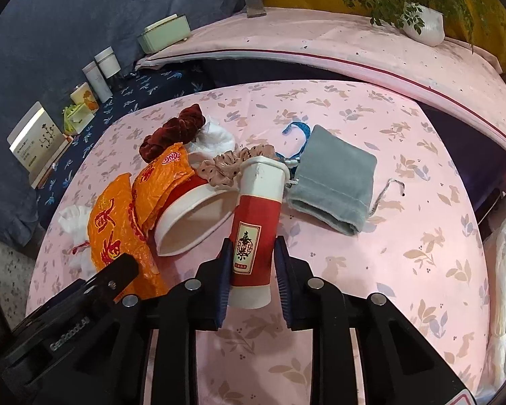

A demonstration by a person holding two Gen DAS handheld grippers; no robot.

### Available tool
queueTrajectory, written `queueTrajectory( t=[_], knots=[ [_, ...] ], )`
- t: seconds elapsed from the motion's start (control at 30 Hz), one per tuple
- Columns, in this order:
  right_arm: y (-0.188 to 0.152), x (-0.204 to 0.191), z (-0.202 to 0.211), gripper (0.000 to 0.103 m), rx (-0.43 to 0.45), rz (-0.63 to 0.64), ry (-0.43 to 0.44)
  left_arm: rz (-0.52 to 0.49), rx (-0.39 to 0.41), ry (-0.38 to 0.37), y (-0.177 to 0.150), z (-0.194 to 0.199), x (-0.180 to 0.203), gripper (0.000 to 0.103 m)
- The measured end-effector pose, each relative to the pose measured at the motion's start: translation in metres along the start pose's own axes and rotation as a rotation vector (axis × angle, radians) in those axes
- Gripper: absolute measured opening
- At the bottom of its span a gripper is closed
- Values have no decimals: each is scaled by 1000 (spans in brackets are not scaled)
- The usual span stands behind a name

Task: Collect trash
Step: 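Grasp the orange bag with the left tool while the right tool grasps the red paper cup, then carry the orange bag and paper cup over the bin and release both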

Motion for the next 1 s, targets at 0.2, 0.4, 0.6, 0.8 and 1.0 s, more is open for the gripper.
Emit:
queueTrajectory(
  t=[0.2,0.4,0.6,0.8,1.0],
  knots=[
    [-6,7,14,20,7,-1,15,2,-12,4,-2,-14,6,84],
    [-11,14,27,20,18,-8,19,-25,-19,-6,-10,-7,8,45],
    [-17,16,46,20,31,4,39,-57,14,-14,-16,18,16,24],
    [-19,22,76,20,71,25,41,-88,48,-46,-26,52,36,19],
    [-22,40,115,20,123,22,52,-140,70,-84,-42,82,69,19]
  ],
)
Point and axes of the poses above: each gripper's, at about its wrist camera, not at the fingertips, and z roughly against the way its jaws point, x to its right, y to its top, the point moved 1 cm from there along -z, roughly the way its jaws point, and after that the axes turned 1 degree about -z, right-handed, at the moved point
